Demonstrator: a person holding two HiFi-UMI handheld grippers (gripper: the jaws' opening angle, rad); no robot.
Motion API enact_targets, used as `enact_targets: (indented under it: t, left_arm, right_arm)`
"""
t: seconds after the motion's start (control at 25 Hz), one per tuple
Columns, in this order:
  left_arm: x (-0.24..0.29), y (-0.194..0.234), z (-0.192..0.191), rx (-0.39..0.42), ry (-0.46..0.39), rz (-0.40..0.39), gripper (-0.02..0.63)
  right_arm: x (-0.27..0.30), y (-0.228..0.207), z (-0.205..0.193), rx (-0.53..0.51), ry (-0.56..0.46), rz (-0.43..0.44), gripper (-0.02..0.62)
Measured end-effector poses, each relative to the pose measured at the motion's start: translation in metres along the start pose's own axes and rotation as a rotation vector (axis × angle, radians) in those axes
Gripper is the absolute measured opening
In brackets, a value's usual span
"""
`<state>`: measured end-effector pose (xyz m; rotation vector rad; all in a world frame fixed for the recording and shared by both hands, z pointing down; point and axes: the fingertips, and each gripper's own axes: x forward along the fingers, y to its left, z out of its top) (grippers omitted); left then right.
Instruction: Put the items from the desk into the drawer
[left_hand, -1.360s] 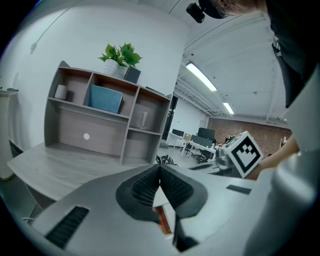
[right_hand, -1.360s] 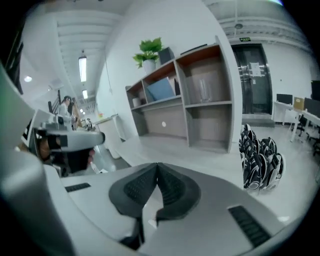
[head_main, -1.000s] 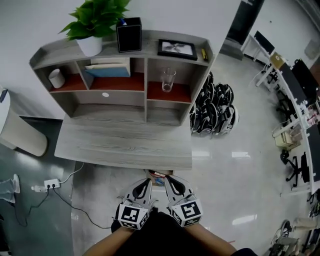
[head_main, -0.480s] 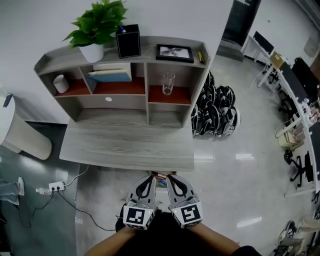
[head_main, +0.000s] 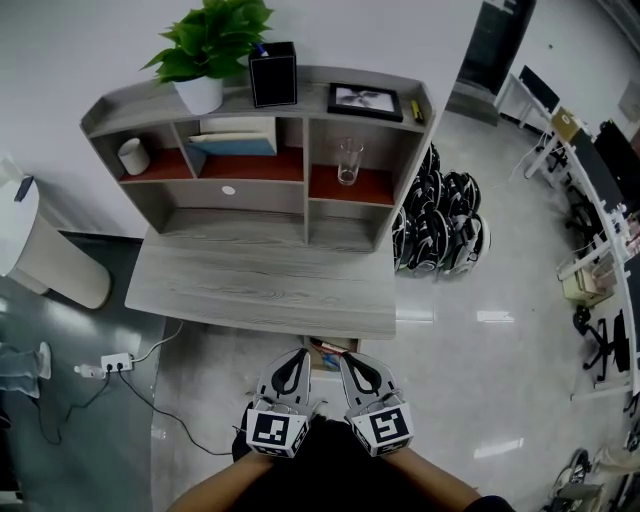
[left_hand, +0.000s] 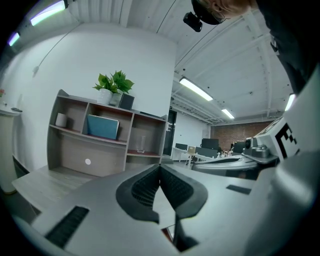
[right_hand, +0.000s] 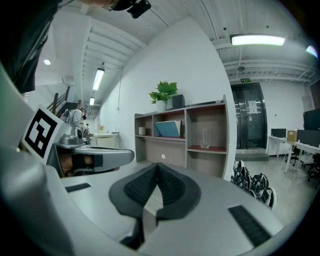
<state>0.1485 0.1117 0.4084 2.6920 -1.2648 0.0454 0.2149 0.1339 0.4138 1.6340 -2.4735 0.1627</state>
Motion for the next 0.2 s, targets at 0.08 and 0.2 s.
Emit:
enact_targets:
  t: [0.08,0.2]
  left_arm:
    - [-0.0012,0.0020,0.0002,0.004,-0.001,0.002,0.012]
    - [-0.0036,0.0047,0.0009,0.005,-0.003,0.007,0.012]
  right_arm:
    - [-0.0004,0.0014,0.0004,0.002,0.007,-0.004,0.018]
    - [-0.0011,0.0060,-0.0015,0.014,0.016,0.002,0.017]
